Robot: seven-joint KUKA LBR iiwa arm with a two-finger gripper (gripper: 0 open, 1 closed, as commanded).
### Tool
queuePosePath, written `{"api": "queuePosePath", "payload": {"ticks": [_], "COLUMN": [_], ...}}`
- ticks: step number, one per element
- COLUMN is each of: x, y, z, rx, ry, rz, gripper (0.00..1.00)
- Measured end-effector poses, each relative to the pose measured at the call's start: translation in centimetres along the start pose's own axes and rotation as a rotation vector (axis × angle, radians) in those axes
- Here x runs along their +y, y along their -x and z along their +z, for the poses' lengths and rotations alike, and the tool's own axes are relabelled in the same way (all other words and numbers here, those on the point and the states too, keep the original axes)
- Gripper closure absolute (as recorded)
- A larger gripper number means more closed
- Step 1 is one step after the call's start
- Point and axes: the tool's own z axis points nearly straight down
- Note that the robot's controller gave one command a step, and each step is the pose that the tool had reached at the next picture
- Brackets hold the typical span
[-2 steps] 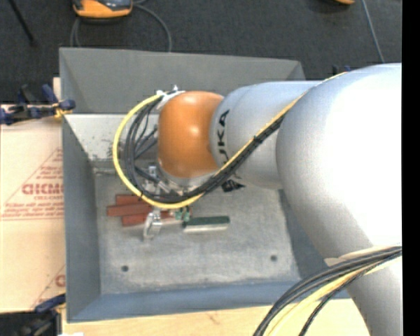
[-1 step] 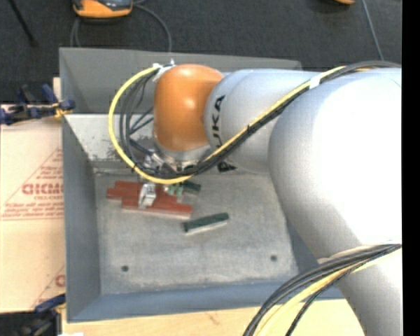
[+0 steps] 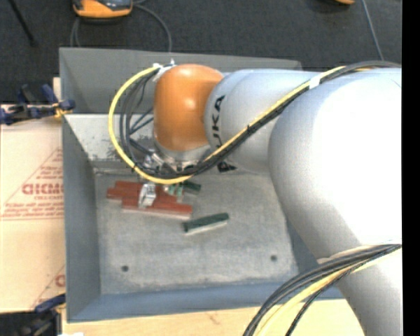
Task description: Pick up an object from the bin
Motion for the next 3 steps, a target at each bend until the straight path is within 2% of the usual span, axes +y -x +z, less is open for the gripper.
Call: {"api": "queuePosePath", "payload": {"ticks": [1,2,3], "x": [1.41,1.39,1.38], "y": [-0.71,-0.70,-0.70], "z": [-5.44,-5.44,-5.44], "rx": [0.004,0.004,0.004], "ry": [-0.003,-0.002,-0.002], "rz": [0.004,0.006,0.007], "gripper": [1.00,0.00,0.00]}}
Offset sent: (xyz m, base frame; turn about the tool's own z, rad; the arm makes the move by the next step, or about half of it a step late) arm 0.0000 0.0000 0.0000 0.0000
